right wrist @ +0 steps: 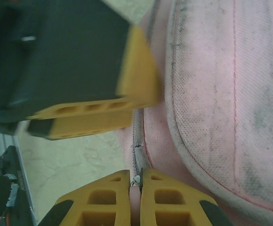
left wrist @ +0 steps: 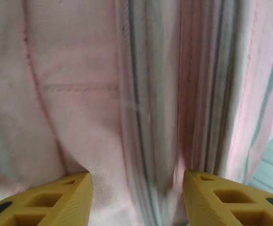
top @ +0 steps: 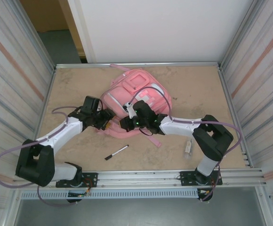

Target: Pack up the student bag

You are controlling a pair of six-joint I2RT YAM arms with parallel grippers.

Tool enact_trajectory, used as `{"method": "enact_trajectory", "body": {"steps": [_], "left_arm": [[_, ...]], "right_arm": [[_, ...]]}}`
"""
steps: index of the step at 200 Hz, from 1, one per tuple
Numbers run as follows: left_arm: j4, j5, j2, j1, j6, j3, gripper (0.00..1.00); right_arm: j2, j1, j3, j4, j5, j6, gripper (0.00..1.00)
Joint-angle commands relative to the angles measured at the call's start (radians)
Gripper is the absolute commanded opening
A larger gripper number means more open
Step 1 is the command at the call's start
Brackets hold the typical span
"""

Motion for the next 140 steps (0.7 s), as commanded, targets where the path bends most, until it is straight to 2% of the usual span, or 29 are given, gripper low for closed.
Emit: {"method": "enact_trajectory", "body": {"steps": [1,14,45,58,81,98,116,140], "left_arm": [[0.111,-0.018,0.060,-0.012,-0.070,-0.010,0.51],[0.125,-0.029,0.085,-0.016,-0.066,-0.010,0.46],[0.116,-0.038,0.088,-0.004,0.005,-0.021,0.10],[0.097,-0.029,0.069,0.024,0.027,-0.027,0.02],[0.070,0.012,0.008,0.094,0.063,-0.044,0.00],[0.061,0.018,-0.036,0.138,0.076,-0.057,0.00],[0.060,0.077,-0.051,0.178,0.101,-0.054,0.00],[0.029,0.113,-0.034,0.184,0.163,-0.029,0.00]], "right_arm": [[0.006,0.027,0.014,0.057,-0.043,0.023,0.00],[-0.003,0.034,0.005,0.047,-0.030,0.016,0.00],[-0.062,0.025,-0.026,-0.070,0.052,-0.079,0.00],[-0.106,0.016,-0.046,-0.153,0.126,-0.174,0.00],[-0.186,-0.032,-0.122,-0.234,0.266,-0.278,0.00],[-0.237,-0.102,-0.192,-0.231,0.302,-0.276,0.01],[-0.270,-0.196,-0.259,-0.205,0.363,-0.237,0.01],[-0.254,-0.330,-0.302,-0.155,0.345,-0.203,0.01]]}}
